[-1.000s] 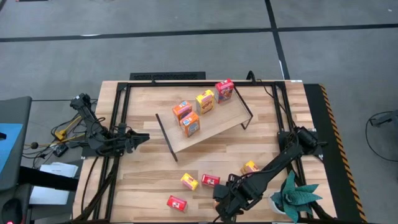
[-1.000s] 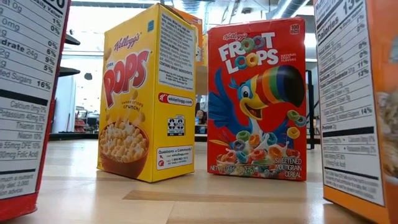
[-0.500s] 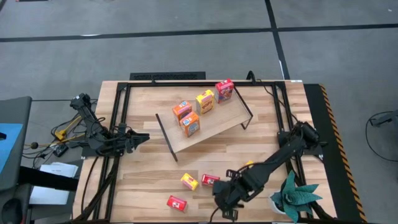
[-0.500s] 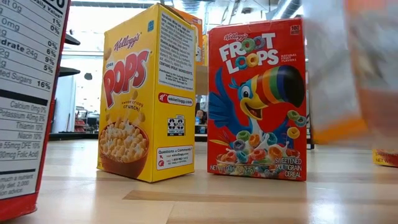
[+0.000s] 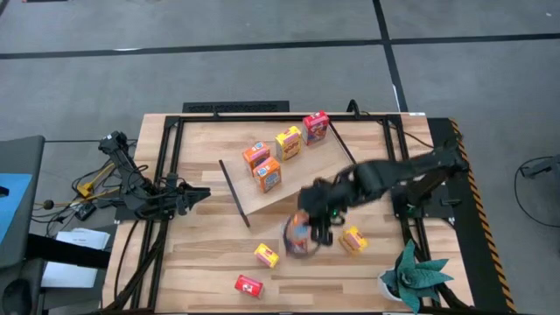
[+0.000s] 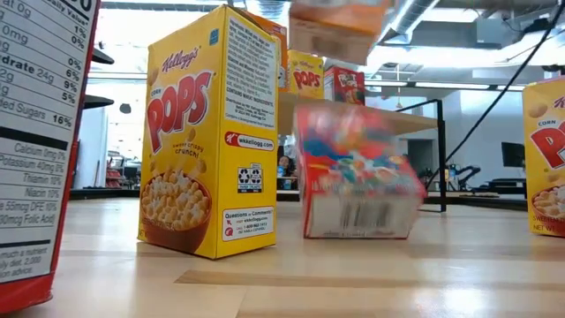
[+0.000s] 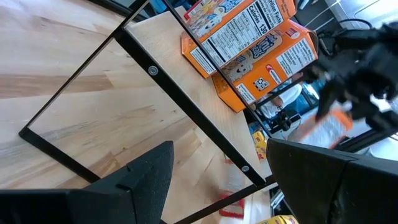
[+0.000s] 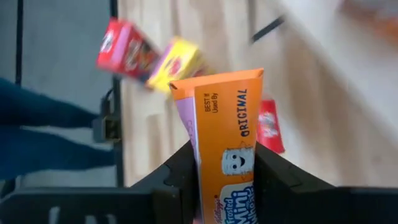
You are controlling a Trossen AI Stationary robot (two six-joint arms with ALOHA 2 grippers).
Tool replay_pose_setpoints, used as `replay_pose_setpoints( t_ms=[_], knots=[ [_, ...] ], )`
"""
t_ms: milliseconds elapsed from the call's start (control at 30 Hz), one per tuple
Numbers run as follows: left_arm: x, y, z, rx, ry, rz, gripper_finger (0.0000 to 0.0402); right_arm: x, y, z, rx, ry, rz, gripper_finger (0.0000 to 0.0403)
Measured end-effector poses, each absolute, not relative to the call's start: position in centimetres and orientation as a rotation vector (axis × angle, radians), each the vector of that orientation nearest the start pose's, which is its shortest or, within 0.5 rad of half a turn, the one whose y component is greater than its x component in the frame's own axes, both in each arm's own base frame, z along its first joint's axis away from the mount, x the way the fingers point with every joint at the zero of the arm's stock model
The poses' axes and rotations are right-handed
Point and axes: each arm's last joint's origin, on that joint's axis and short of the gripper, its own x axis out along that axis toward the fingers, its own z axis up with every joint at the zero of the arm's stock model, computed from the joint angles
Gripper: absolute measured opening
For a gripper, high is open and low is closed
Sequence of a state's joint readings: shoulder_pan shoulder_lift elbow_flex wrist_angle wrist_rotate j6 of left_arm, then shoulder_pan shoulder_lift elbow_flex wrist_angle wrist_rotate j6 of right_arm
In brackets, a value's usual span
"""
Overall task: Stack cereal on shelf
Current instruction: Put the orange cereal box on the shelf aligned with the other orange cereal box
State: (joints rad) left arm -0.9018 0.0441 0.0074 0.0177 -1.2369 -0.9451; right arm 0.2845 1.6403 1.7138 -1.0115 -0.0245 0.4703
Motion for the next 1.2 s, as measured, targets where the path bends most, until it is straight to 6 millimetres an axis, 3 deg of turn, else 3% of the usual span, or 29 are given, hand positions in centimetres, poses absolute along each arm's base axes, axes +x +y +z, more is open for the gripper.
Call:
replay_pose_setpoints(
  t_ms=[233,333,567,800,1033,1200],
  knots=[
    [7.1,-4.6,16.4,-0.936,-0.153,0.315,0.0249,32.4,5.2,38.6,0.168,0.898,0.062,0.0131],
    [7.1,-4.6,16.4,-0.94,-0.158,0.324,0.0249,33.1,4.5,40.0,0.035,0.865,0.085,0.0134],
    [7.1,-4.5,16.4,-0.954,-0.175,0.352,0.0249,36.2,3.9,41.3,-0.212,0.934,0.152,0.0135],
    [7.1,-4.5,16.3,-0.955,-0.178,0.366,0.0249,38.5,3.4,39.7,-0.341,1.068,0.2,0.0136],
    [7.1,-4.5,16.2,-0.956,-0.183,0.379,0.0249,39.0,3.3,38.6,-0.406,1.116,0.226,0.0136],
    [7.1,-4.5,16.2,-0.952,-0.195,0.405,0.0249,39.0,3.3,39.1,-0.432,1.078,0.217,0.0136]
  ],
)
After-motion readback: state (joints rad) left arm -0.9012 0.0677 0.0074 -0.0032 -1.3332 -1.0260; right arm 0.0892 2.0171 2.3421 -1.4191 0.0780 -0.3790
